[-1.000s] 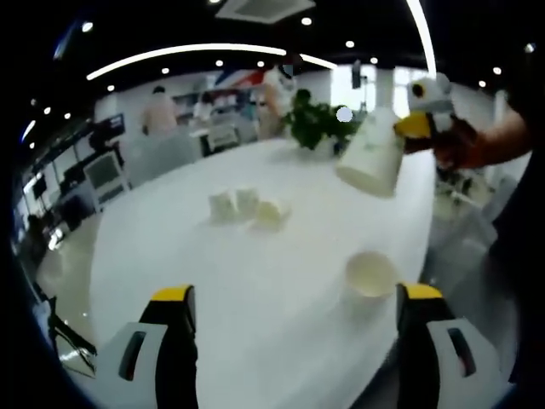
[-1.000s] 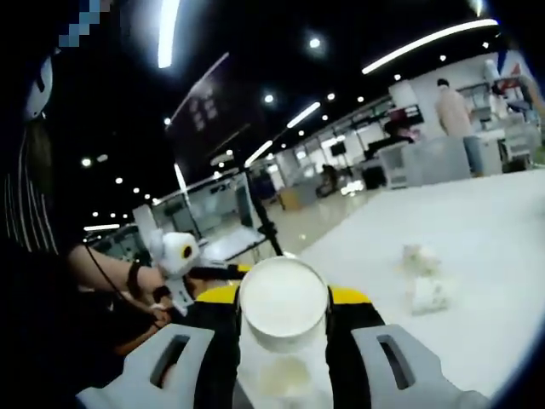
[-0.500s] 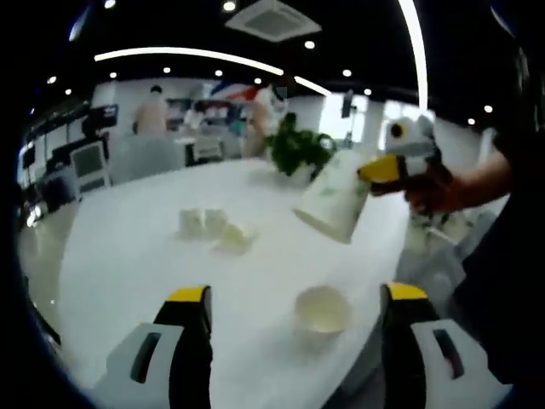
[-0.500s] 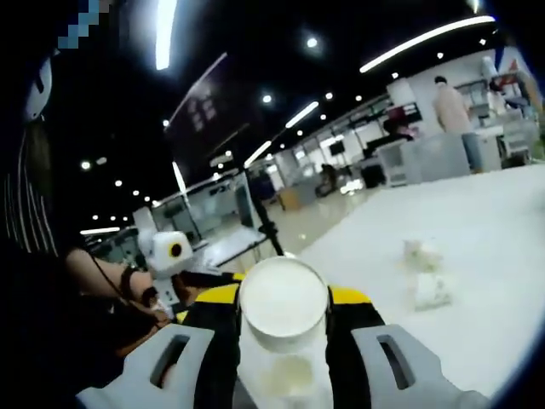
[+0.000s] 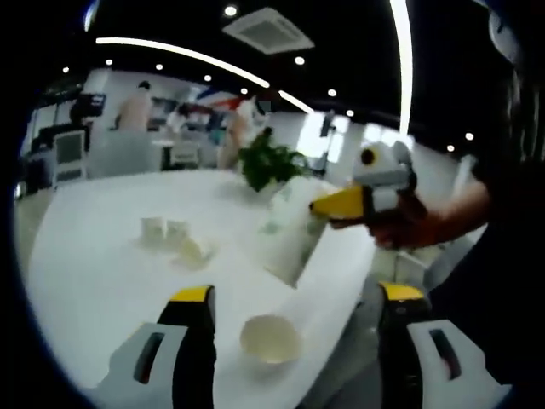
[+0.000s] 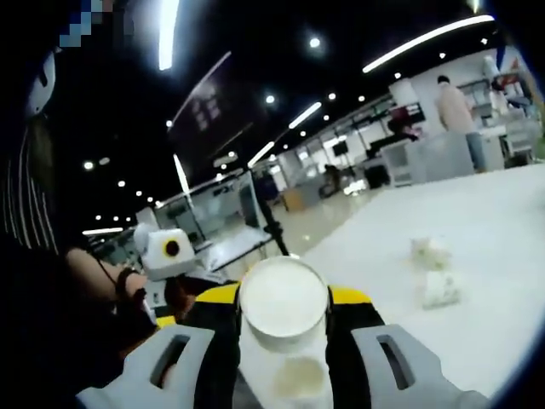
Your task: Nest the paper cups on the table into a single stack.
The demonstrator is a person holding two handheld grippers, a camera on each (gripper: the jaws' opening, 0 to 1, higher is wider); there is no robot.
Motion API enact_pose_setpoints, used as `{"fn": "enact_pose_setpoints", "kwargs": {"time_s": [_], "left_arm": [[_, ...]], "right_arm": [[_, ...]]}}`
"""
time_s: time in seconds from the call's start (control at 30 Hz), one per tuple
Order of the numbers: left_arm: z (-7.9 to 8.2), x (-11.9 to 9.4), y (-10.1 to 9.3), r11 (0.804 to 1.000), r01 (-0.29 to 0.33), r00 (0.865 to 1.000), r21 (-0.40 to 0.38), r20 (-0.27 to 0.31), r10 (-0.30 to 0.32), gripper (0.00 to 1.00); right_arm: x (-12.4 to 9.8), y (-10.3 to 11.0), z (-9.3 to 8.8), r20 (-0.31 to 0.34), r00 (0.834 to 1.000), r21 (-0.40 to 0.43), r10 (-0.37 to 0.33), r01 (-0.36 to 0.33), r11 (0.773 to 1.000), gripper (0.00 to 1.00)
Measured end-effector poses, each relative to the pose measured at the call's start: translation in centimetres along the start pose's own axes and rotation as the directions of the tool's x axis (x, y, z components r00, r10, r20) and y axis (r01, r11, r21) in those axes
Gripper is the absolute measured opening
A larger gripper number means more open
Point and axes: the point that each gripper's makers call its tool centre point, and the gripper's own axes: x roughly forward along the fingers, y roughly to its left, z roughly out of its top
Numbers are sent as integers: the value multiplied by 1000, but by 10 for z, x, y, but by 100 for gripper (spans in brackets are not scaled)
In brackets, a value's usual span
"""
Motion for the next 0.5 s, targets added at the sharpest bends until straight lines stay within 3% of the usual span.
{"fn": "enact_pose_setpoints", "kwargs": {"time_s": [0.27, 0.4, 0.5], "left_arm": [[9, 9, -15, 998, 62, 998, -14, 30, -62, 68], [11, 9, -13, 997, 62, 997, -39, 47, -61, 66], [14, 4, -9, 999, 43, 997, -16, 71, -42, 61]], "right_arm": [[3, 4, -4, -5, 1000, 20, 14, -14, 1000, 35], [4, 5, -7, -9, 1000, 30, 21, -20, 999, 35], [4, 5, -9, -13, 1000, 36, 25, -24, 999, 35]]}}
